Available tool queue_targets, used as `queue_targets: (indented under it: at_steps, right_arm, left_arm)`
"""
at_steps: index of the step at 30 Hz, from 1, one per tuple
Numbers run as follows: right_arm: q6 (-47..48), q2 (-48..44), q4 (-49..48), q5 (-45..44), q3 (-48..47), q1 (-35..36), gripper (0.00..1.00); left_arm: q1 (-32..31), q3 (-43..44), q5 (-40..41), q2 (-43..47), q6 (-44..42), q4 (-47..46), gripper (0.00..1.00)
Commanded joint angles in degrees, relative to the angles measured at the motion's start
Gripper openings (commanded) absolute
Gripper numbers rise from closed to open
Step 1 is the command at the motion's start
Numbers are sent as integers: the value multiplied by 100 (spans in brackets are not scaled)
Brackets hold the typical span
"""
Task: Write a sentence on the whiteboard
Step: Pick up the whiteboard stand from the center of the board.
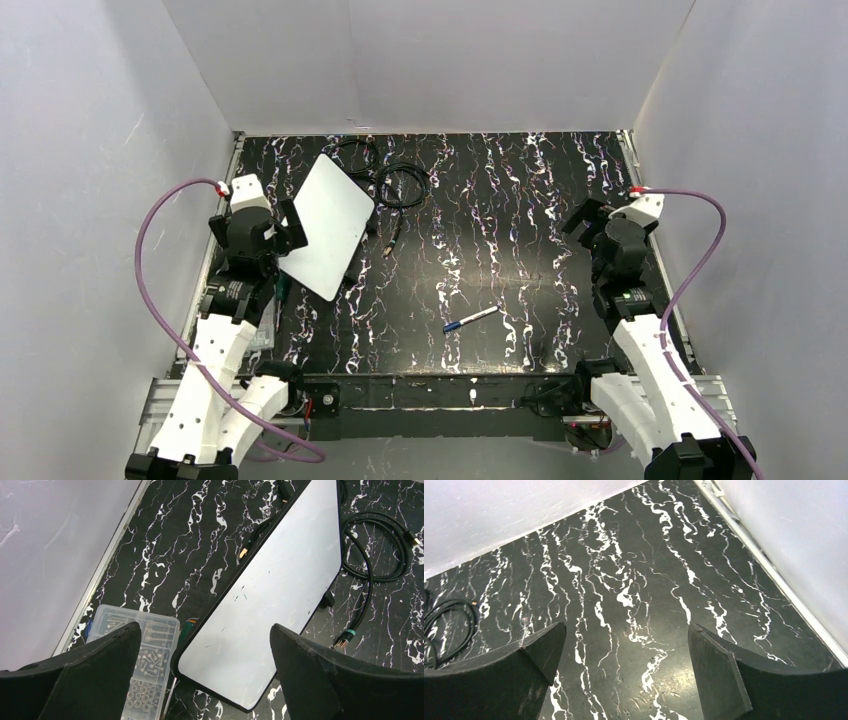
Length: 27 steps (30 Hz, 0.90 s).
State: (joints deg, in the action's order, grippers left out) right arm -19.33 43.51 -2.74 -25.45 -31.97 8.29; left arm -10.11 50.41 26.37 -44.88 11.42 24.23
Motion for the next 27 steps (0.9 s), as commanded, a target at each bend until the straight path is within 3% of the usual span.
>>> queue_targets:
  at_steps: [1,10,14,19,23,27]
  right_arm:
    - [206,122,-150,627,-325,-21,100]
    - [786,1298,-424,2812,-756,346,100]
    - [1115,1972,-462,2602,-1080,1486,100]
    - [966,3120,-1394,2656,-1300,2965,100]
    - [1195,4388,-1915,2668,-1932,3893,87]
    - [1217,5482,-2247,2996,-2619,4290,79]
  left_arm:
    - [-8,293,213,27,133,83,99]
    - [-9,1095,81,-266,71,514,99]
    - [-1,796,-447,-150,-47,-16,99]
    - [185,-106,-989,526,48,-746,99]
    - [200,-249,-837,755,-10,-814,99]
    - [378,-229,-687,779,15,-757,99]
